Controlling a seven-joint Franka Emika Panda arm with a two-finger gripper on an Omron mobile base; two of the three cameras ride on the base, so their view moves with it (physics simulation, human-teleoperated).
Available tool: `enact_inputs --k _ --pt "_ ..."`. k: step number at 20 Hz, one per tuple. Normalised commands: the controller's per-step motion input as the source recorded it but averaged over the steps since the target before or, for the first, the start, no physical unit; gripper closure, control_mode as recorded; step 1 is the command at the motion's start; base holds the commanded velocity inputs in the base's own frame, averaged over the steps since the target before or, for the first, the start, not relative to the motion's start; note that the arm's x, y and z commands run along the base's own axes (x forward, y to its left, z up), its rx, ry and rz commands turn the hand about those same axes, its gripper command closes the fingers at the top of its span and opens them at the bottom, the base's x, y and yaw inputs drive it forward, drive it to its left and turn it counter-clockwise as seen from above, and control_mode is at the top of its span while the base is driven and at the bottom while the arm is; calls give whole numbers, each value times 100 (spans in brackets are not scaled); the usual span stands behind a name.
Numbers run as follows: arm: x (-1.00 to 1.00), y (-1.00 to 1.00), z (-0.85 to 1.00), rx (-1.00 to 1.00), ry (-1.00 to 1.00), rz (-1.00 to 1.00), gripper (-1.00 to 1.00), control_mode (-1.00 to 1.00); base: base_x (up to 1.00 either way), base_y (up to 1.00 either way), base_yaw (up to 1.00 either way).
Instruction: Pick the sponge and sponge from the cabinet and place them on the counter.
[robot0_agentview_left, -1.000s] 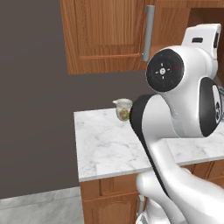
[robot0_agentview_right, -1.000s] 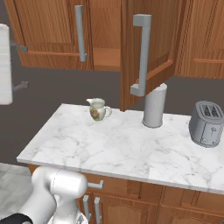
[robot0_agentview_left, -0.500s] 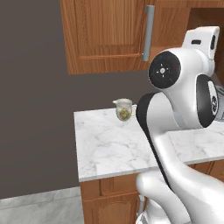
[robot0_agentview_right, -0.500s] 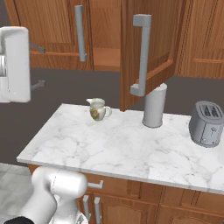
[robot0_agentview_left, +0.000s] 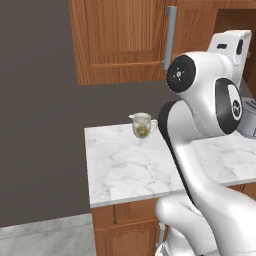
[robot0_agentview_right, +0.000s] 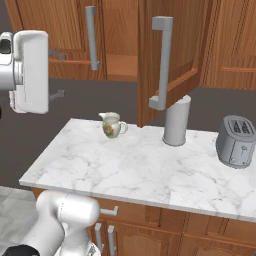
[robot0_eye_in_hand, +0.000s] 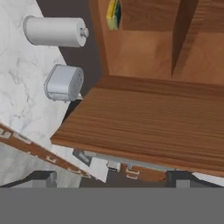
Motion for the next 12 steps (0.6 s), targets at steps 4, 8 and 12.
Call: enact_inputs --k 4,8,12 --pt "23 -22 -11 0 0 -8 -100 -100 0 0 0" --pt "21 -23 -12 0 0 -8 -100 -100 0 0 0" --pt "16 -29 -11 0 0 -6 -100 -100 0 0 0"
